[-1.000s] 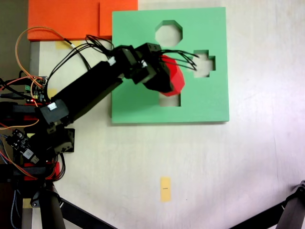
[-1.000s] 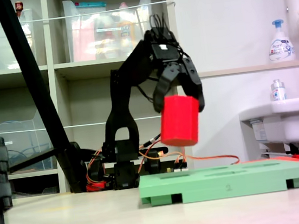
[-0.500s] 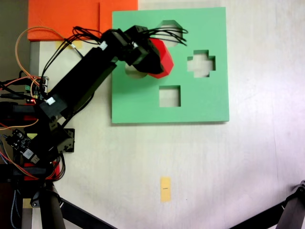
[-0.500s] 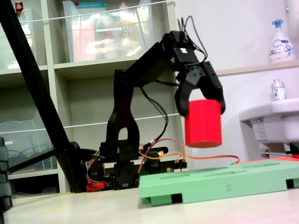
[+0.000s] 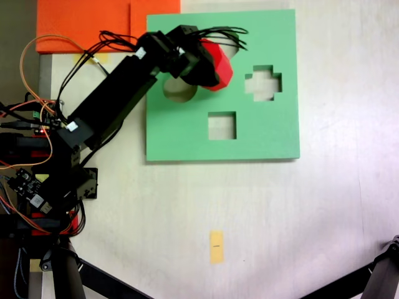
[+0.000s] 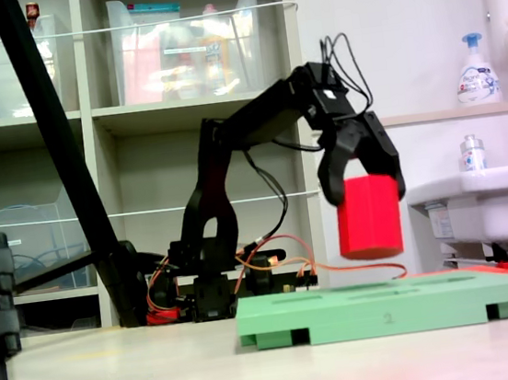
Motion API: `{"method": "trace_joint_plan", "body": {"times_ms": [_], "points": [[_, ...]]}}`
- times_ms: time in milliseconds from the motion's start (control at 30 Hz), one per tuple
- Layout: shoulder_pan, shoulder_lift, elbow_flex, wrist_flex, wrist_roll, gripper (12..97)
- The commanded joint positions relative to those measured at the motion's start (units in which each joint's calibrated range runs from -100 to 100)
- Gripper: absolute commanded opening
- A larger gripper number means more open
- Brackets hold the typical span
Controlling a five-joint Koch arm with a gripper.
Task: Put the octagonal pillar block into the corresponding hole
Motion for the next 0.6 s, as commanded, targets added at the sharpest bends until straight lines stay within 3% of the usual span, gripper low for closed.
{"method": "trace_joint_plan", "body": {"times_ms": [0, 567], "points": [[-0.2, 1.3, 9.8, 4.6, 0.3, 33.0], [1.0, 18.8, 26.4, 7.8, 1.5, 33.0]]}}
